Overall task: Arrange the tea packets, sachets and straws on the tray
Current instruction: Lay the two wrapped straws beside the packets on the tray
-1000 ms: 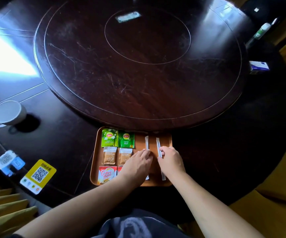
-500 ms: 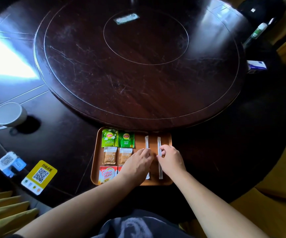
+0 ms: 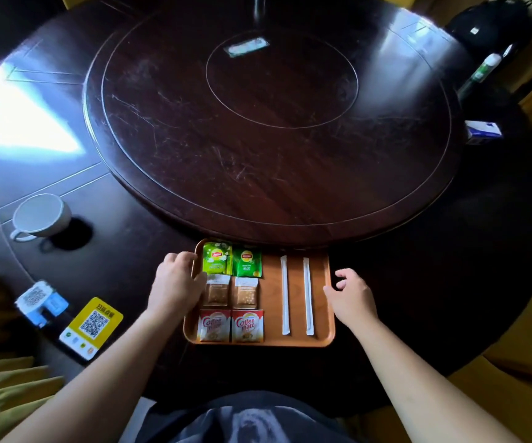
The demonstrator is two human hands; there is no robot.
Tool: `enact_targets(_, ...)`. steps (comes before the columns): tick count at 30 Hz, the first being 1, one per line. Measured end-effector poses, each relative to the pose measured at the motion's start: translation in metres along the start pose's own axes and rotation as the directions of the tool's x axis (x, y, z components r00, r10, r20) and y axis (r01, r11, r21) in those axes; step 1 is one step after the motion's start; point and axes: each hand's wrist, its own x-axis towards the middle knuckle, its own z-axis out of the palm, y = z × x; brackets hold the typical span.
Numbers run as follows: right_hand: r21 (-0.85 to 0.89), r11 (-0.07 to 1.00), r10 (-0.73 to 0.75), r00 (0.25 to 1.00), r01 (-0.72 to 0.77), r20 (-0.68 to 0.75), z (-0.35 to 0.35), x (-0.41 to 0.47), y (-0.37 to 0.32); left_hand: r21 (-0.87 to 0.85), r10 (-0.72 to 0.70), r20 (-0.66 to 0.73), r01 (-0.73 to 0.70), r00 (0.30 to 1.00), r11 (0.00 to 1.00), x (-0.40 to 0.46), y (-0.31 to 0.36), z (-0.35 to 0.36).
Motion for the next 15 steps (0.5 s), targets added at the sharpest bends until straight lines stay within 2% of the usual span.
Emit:
enact_targets(2,0.017,0.998,0.064,0.997,-0.065,0.036,0.002,0.0,0.003,-0.04,-0.097,0.1,0.101,0.99,0.994,0.002,-0.011,-0.004)
enact_targets(4,0.018,0.995,0.093,0.995,-0.094,0.045,0.005,-0.001,0.004,-0.09,-0.117,0.188,0.135,0.975,0.987,0.0,-0.016,-0.004)
enact_targets(9,0.0,0.993,0.117,0.992,-0.117,0.043,0.007,-0.01,0.003,-0.126,-0.116,0.222,0.146,0.968,0.981,-0.008,-0.02,-0.007)
enact_targets(15,0.006,0.987,0.158,0.979,-0.16,0.132,0.006,-0.027,0.011,-0.103,-0.137,0.304,0.176,0.943,0.979,-0.021,-0.03,-0.014)
